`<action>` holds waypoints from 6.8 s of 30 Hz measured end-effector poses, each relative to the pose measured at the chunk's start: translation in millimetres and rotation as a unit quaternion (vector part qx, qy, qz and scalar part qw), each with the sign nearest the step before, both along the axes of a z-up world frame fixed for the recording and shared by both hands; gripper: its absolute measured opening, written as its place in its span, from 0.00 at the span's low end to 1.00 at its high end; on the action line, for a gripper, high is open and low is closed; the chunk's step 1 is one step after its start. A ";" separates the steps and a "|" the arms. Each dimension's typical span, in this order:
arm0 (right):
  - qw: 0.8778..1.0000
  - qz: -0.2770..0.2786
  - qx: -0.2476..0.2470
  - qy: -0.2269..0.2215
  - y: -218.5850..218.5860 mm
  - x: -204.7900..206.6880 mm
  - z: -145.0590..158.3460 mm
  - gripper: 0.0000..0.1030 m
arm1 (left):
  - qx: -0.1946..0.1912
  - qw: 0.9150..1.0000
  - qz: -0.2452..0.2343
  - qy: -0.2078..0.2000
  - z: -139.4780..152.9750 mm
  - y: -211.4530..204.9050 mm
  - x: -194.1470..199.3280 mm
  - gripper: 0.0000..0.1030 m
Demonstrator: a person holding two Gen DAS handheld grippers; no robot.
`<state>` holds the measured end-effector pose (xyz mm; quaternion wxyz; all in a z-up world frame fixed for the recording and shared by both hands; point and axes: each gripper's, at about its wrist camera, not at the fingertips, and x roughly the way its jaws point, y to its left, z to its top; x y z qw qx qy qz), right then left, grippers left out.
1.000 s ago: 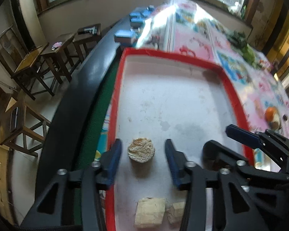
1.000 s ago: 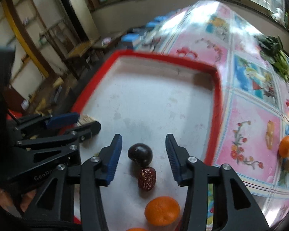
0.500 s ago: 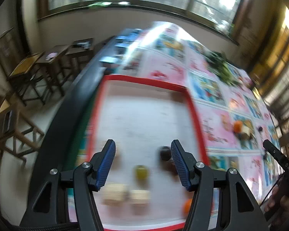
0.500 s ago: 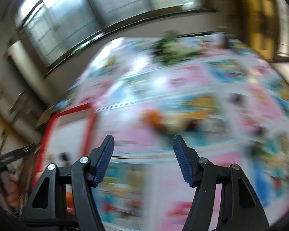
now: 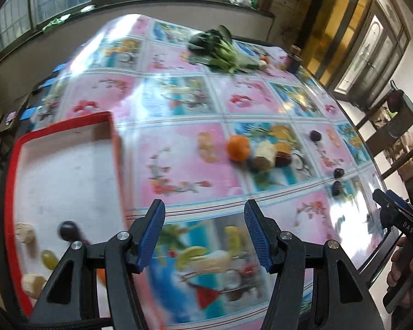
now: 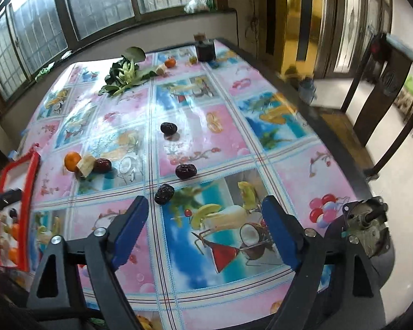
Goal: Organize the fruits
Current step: 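Move both open tools back over the fruits on the tablecloth, then grasp an orange with the left tool while the right tool grasps a dark date, then carry the orange and dark date over the red tray with both tools, then open the right tool to drop the date while the left tool releases the orange, then move both open tools back over the remaining fruits on the tablecloth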
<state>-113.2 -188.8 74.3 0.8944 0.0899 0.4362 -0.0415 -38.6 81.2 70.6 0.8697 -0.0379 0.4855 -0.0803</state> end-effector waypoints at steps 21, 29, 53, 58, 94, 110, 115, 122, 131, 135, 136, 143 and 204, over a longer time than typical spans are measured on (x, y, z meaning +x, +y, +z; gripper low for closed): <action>0.972 0.106 0.200 -0.067 35.4 -53.8 19.5 0.97 | 0.006 1.000 -0.009 -0.003 -1.8 -60.3 -12.7 0.58; 0.994 0.094 0.007 -0.052 14.9 8.8 11.5 0.97 | 0.069 0.997 0.013 0.023 -20.7 -44.2 32.7 0.58; 0.984 0.166 -0.005 0.059 8.2 91.6 -53.6 0.54 | 0.057 0.981 -0.176 0.055 -45.5 -56.1 109.8 0.56; 0.983 0.173 -0.014 0.058 9.4 91.3 -55.4 0.52 | 0.047 0.967 -0.243 0.055 -50.7 -62.2 118.8 0.43; 0.990 0.142 0.004 0.024 1.5 69.4 -36.5 0.25 | 0.060 0.974 -0.216 0.020 -38.2 -62.6 111.2 0.31; 0.948 0.309 0.066 -0.041 188.1 41.8 24.4 0.26 | 0.048 0.996 -0.058 -0.040 52.5 83.0 5.0 0.31; 0.926 0.369 0.074 -0.036 258.3 26.5 24.2 0.26 | 0.060 0.998 -0.012 -0.031 49.5 128.2 -32.4 0.31; 0.899 0.430 0.082 -0.015 328.7 1.4 10.7 0.26 | 0.061 0.998 0.018 -0.017 28.8 151.6 -74.9 0.31; 0.884 0.463 0.058 0.015 379.0 -13.3 -16.8 0.26 | 0.043 0.998 0.048 0.005 7.1 180.5 -102.9 0.31; 0.882 0.467 0.046 0.034 388.8 -14.6 -32.4 0.26 | 0.044 0.997 0.053 0.024 -9.2 183.1 -109.9 0.31; 0.882 0.469 0.040 0.037 391.6 -16.0 -36.0 0.26 | 0.041 0.997 0.053 0.026 -11.7 183.4 -111.2 0.31; 0.878 0.475 0.018 0.047 403.1 -21.5 -47.3 0.26 | 0.042 0.997 0.043 0.043 -24.0 181.5 -114.4 0.31; 0.944 0.325 0.051 -0.026 284.2 -6.4 3.4 0.63 | 0.110 0.993 -0.001 -0.031 30.7 103.6 -94.2 0.64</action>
